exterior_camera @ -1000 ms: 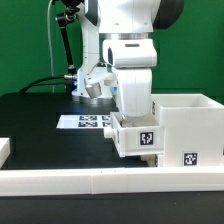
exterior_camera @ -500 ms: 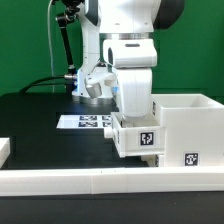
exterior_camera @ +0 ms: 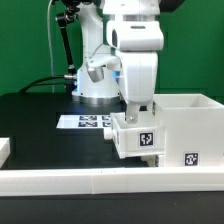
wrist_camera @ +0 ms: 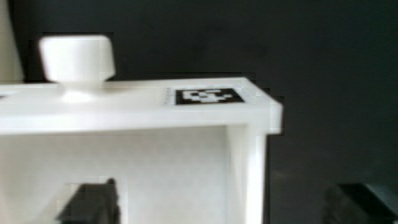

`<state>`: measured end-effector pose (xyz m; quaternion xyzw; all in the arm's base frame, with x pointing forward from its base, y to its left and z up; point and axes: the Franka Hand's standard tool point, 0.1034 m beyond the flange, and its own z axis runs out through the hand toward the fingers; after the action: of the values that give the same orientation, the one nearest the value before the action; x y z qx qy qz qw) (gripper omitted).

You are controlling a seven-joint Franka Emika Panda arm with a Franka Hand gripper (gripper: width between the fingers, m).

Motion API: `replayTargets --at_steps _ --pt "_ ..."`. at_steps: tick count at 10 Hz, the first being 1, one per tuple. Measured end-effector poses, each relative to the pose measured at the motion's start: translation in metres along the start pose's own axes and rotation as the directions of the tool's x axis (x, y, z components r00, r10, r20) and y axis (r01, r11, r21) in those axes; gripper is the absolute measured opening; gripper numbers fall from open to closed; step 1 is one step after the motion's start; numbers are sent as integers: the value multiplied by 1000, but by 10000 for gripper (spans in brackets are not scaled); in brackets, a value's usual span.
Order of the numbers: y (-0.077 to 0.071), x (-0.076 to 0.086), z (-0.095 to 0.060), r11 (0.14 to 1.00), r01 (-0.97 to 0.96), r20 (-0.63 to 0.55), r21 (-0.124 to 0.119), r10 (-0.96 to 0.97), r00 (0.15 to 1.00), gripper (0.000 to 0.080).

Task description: Assemble drawer

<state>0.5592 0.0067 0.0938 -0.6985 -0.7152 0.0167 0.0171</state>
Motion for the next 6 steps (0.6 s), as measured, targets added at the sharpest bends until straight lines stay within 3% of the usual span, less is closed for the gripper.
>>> replayTargets --at_steps 3,5,6 --pt "3 -35 -18 999 29 14 16 -29 999 647" --pt "0 -57 -14 999 19 15 30 -19 1000 649" --pt "0 -58 -14 999 13 12 31 -13 1000 649"
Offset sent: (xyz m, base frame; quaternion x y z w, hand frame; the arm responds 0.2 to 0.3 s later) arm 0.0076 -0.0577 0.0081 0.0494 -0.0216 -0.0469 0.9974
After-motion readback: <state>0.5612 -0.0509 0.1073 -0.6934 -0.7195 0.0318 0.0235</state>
